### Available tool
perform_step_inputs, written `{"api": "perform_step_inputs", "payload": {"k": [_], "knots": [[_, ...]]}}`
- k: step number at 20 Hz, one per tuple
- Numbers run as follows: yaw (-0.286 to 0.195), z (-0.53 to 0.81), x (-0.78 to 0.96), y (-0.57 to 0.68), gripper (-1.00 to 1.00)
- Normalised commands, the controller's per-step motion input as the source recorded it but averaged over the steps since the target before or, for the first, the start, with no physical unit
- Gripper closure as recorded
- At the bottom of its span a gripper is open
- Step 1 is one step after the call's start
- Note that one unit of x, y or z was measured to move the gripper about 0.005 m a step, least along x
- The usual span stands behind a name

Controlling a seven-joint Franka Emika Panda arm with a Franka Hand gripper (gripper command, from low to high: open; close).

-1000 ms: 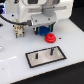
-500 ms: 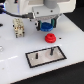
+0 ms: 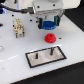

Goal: Insert the blue gear onto the right peg, followed by the red gear

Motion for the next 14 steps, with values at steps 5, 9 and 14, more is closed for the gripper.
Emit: {"api": "perform_step_inputs", "payload": {"k": [5,9,14], "knots": [[0.0,0.42,0.84,-0.13,1.0],[0.0,0.32,0.88,-0.12,1.0],[0.0,0.17,0.87,-0.15,1.0]]}}
